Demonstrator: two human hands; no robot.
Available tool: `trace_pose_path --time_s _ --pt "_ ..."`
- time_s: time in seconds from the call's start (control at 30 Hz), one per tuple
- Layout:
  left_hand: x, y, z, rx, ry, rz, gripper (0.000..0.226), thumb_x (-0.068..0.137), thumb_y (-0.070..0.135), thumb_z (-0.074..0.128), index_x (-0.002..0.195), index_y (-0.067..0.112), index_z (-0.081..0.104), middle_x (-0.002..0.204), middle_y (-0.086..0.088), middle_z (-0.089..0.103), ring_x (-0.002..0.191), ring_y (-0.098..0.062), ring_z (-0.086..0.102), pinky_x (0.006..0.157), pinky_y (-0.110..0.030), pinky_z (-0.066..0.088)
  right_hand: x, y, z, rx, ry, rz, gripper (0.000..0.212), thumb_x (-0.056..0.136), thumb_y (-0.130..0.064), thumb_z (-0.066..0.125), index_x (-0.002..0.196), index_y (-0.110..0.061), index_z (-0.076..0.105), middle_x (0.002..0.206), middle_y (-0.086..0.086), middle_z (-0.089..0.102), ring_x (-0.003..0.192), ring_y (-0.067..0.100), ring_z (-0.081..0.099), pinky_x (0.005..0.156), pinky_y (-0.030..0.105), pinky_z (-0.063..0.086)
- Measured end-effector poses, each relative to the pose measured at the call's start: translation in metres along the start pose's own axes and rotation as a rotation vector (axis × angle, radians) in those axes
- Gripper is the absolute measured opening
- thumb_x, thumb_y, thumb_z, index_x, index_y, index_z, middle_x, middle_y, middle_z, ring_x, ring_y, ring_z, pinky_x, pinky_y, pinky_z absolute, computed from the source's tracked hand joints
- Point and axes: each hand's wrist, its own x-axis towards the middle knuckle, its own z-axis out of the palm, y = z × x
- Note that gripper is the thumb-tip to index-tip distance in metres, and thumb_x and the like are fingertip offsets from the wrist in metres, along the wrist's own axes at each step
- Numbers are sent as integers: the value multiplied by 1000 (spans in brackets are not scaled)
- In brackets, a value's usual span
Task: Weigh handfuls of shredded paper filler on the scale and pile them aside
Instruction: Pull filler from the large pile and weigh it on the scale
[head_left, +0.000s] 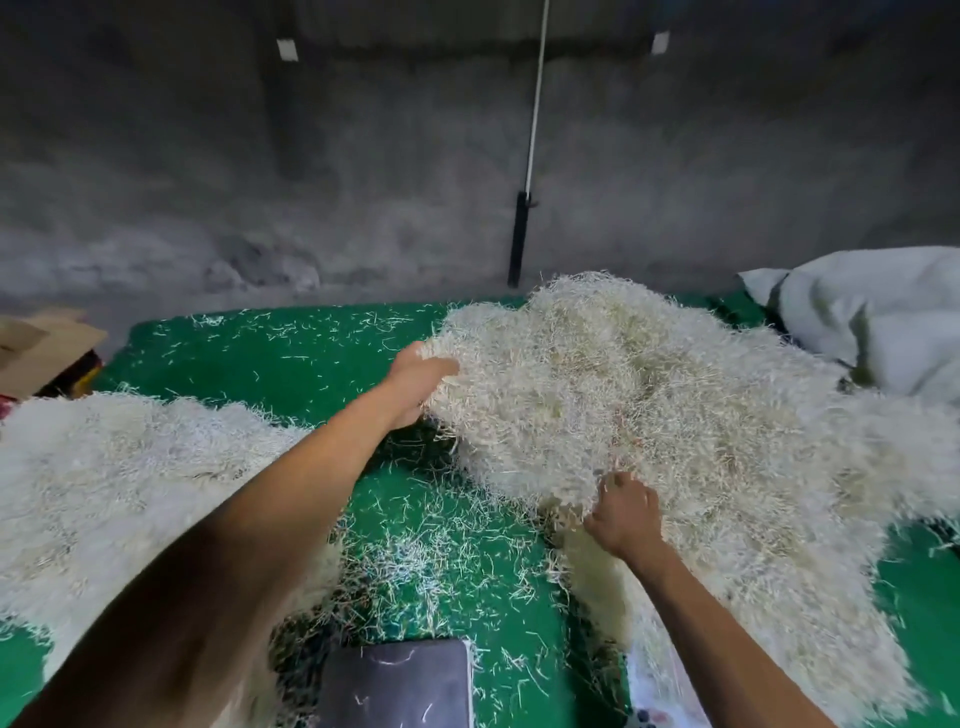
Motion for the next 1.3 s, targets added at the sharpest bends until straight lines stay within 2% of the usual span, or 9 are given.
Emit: trace_pose_path --time_s 0.17,0.3,0.37,0.47,0.67,0.93,1.07,1.2,1.3 --pt "-12 34 -7 -55 -202 -54 75 91 29 63 156 16 28 166 -8 18 150 -31 21 119 -56 17 -1 -58 -43 211 80 -138 129 74 -85 61 161 -7 6 170 15 5 154 37 20 124 58 20" --pt "-15 62 -18 54 -349 46 65 93 41 55 154 29 34 168 -1 14 153 -30 12 119 -66 8 9 -114 -100 430 177 -333 101 79 -43 86 155 -6 31 160 9 37 139 22 41 121 42 31" --pt "-17 74 -27 -93 -346 62 68 93 47 60 154 29 37 167 -5 21 153 -34 16 120 -66 12 9 -132 -114 587 82 -326 23 90 -18 74 106 -5 63 105 13 66 93 21 60 92 32 51" --pt "-19 77 -47 -131 -205 124 81 79 63 72 149 33 46 166 -1 23 153 -29 17 122 -61 11 -1 -153 -128 978 -31 -222 30 100 -7 54 73 -18 47 66 1 51 53 10 48 47 20 41" --pt "-43 29 -46 -74 -243 71 80 91 85 17 158 41 22 168 0 16 154 -31 17 117 -70 16 -36 -190 -157 1479 -336 -303 84 95 -68 46 163 -27 17 166 7 27 151 31 30 116 56 35" --pt "-114 -37 -47 -873 -283 -37 79 92 70 48 155 29 22 155 -7 33 122 -28 56 115 -63 32 -42 -215 -195 1622 -38 -224 73 99 -33 65 158 -9 28 158 10 41 137 24 46 117 49 34" --pt "-143 -47 -18 -626 -319 58 46 96 47 58 125 11 54 97 -4 72 83 -18 67 94 -42 50 -57 -224 -190 1581 -50 -109 75 102 -37 59 160 -11 18 159 15 36 144 34 40 114 55 38" --pt "-159 -75 4 -30 -94 179 37 104 49 42 91 22 65 61 11 47 48 -5 41 45 -15 36 -62 -223 -207 1619 -9 -55 65 104 -27 56 157 -6 25 86 1 54 67 9 51 55 20 51" --pt "-145 -97 4 -43 9 63 32 109 31 35 102 20 63 79 7 56 55 6 52 49 -10 44 -67 -224 -224 1678 47 -38 72 105 -19 55 162 -7 14 123 1 53 67 2 32 103 34 48"
